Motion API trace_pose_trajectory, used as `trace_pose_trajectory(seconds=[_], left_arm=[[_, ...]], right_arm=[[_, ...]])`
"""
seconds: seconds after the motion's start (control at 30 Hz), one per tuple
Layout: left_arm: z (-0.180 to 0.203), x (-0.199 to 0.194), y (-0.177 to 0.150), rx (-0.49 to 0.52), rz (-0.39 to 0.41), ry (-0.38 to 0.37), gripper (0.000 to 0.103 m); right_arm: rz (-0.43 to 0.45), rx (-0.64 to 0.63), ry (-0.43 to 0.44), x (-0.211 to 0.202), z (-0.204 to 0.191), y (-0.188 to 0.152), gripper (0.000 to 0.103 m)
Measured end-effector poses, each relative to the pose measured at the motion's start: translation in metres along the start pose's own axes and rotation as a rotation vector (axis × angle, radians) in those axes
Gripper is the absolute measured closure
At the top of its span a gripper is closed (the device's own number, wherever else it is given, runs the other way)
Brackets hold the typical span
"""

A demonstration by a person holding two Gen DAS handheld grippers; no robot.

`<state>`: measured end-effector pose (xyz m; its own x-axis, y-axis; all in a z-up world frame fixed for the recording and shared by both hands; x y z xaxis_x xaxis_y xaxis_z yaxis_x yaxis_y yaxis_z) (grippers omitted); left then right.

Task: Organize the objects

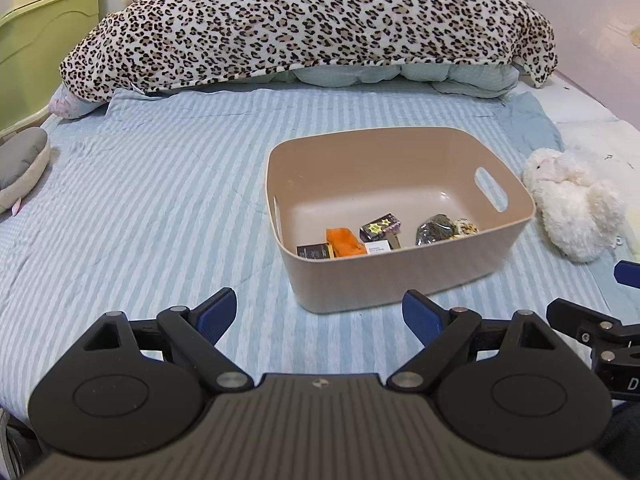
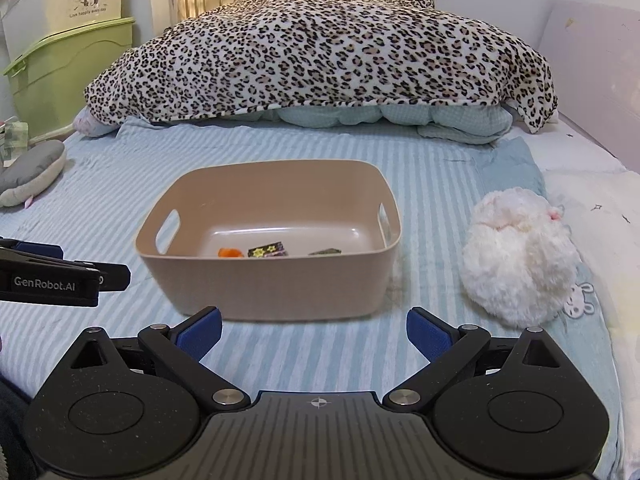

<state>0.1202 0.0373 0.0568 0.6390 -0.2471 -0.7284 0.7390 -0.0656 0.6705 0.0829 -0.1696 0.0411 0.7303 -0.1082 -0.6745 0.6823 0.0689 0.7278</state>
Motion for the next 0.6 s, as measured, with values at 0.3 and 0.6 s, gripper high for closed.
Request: trace_pose_trajectory(seconds=[0.3,0.6], left_arm=[[0.007,-0.036,-0.012,-0.010,0.053,-0.011,0.013],[0.010,-0.070,-0.022,-0.022,0.086,-0.023,0.013]], right_arm=[[0.027,0.004,0.010,-0.028,0.004,-0.007,0.003],[0.055,0.008,0.033,-0.052,0.008,-0.009,0.002]])
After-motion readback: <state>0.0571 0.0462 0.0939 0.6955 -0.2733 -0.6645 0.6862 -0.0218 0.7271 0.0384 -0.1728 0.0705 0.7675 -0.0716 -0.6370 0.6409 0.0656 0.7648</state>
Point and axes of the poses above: each gripper's, at about its wrist camera, not at the fingertips, and x roughly the way its jaws point, z to its right, y to its top, the point moved 6 cm from there along x, roughly the way its jaws point, and after that the axes turned 11 degrees about -y, right-handed, at the moved point
